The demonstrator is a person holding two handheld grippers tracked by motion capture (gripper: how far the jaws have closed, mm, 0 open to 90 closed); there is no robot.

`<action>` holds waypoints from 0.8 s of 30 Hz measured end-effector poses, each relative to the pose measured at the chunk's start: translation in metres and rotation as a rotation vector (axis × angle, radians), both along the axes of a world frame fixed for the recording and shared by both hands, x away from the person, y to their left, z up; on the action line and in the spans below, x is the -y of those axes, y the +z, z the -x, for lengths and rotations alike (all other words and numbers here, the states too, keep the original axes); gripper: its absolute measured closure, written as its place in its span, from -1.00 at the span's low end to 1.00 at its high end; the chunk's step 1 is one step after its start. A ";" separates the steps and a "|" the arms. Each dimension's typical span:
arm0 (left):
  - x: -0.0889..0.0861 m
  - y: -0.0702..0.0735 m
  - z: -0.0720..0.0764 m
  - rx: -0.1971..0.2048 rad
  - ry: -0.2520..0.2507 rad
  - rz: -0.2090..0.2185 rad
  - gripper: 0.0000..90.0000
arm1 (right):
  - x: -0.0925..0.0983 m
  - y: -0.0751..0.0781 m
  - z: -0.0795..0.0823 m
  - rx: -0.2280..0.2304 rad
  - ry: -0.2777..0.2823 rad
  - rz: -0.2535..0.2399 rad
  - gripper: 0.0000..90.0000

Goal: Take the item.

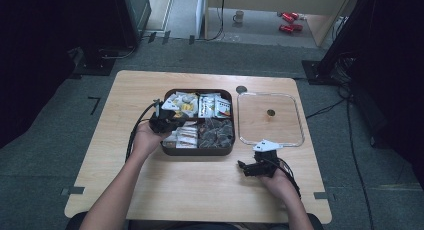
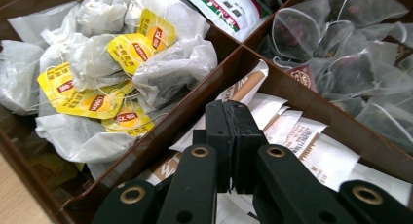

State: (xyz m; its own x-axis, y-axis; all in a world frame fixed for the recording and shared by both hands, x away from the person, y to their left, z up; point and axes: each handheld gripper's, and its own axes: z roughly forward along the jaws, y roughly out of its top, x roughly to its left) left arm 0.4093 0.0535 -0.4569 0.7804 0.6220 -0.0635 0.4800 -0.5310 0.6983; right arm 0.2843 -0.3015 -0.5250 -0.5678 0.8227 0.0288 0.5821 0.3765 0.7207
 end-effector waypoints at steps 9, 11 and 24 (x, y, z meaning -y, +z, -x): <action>-0.008 0.010 0.006 0.003 -0.004 0.018 1.00 | 0.000 0.000 0.000 0.000 0.000 0.000 -0.88; -0.009 0.011 0.006 0.004 -0.003 0.021 1.00 | 0.000 0.000 0.000 0.000 0.000 0.000 -0.88; -0.029 0.025 0.012 0.017 0.022 0.051 1.00 | 0.000 0.000 0.000 0.001 0.000 0.001 -0.88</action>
